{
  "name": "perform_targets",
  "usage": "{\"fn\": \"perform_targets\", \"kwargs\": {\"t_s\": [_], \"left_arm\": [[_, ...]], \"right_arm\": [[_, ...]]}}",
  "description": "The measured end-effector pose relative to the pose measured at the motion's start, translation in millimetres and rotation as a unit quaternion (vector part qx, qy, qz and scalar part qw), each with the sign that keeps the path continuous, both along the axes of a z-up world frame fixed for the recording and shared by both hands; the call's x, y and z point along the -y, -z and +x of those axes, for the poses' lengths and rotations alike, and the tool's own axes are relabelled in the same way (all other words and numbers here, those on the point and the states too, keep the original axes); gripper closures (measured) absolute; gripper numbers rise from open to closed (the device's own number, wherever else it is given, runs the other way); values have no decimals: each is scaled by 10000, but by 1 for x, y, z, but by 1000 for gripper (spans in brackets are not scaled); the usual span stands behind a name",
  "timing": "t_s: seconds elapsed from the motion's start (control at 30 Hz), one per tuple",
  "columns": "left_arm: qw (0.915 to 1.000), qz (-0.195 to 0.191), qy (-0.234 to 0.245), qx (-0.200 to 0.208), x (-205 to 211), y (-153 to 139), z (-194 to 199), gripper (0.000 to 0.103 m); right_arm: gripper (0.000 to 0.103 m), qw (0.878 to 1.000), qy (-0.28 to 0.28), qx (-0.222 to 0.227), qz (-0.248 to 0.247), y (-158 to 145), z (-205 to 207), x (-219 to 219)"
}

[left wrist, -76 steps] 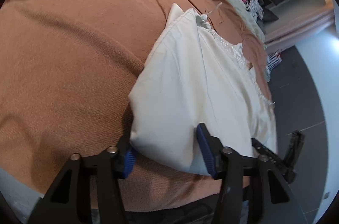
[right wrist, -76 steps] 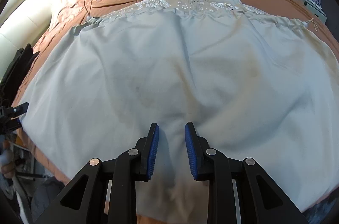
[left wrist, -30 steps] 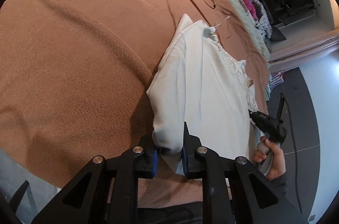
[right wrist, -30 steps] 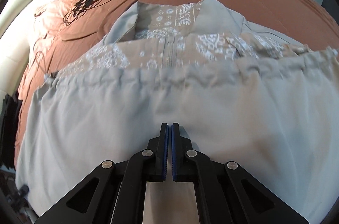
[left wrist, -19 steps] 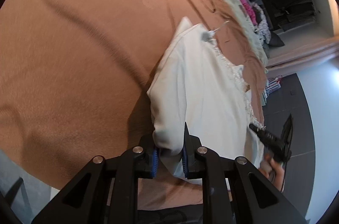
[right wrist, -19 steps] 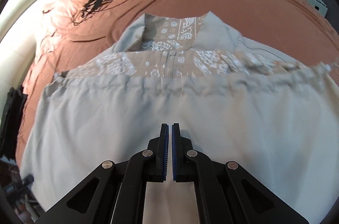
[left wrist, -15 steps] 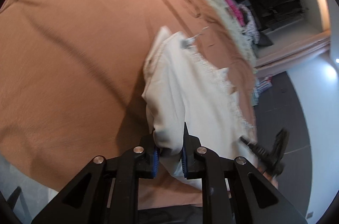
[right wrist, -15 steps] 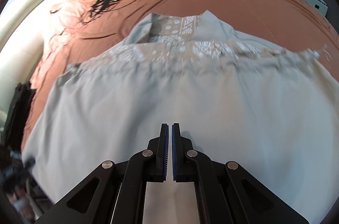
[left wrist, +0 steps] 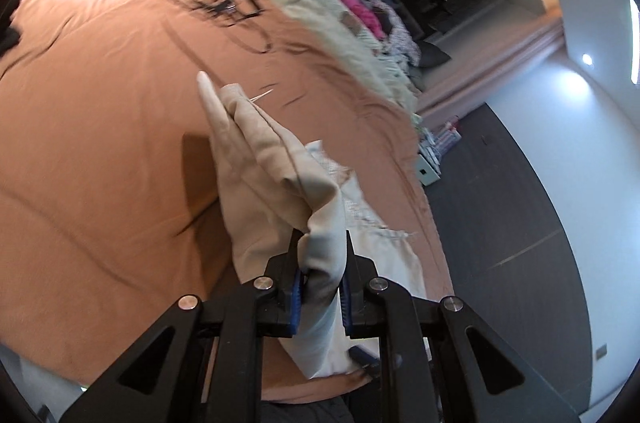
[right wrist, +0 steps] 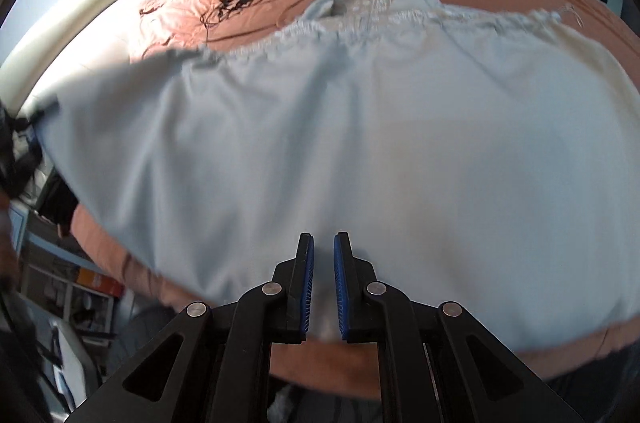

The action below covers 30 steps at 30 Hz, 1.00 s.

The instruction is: Fold large clothes

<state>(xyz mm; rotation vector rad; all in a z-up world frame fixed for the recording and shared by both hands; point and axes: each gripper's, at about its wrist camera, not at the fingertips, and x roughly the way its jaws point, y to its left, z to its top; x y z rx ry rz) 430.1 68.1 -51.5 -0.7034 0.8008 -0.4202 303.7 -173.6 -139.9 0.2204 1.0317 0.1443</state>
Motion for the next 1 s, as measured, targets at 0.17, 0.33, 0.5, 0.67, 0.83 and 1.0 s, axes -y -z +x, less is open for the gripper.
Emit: {"fn": "perform_targets", "kwargs": {"t_s": [0.17,0.33,0.5,0.67,0.83,1.0], "left_arm": [[9985,186,387,339,46,-40,9,87],[9949,371,769,540,94,-66,13,87],[9898,553,1137,657,143,-85,17,87],[9837,692,1528,647,200,-91,24,87],[9743,834,2031,494,270,-78,33,87],[9584,842,2718,214,342,-47,33,87]], "right_arm": [[93,9998,167,99,58,20,-12,5],[94,9984,157,29,550,17,-14,22],[93,9962,158,270,812,-1,-35,43],[93,9926,438,496,1014,-17,-60,83],[93,9886,791,539,1164,-19,-79,130],[93,9825,1244,598,1248,-17,-105,174]]}}
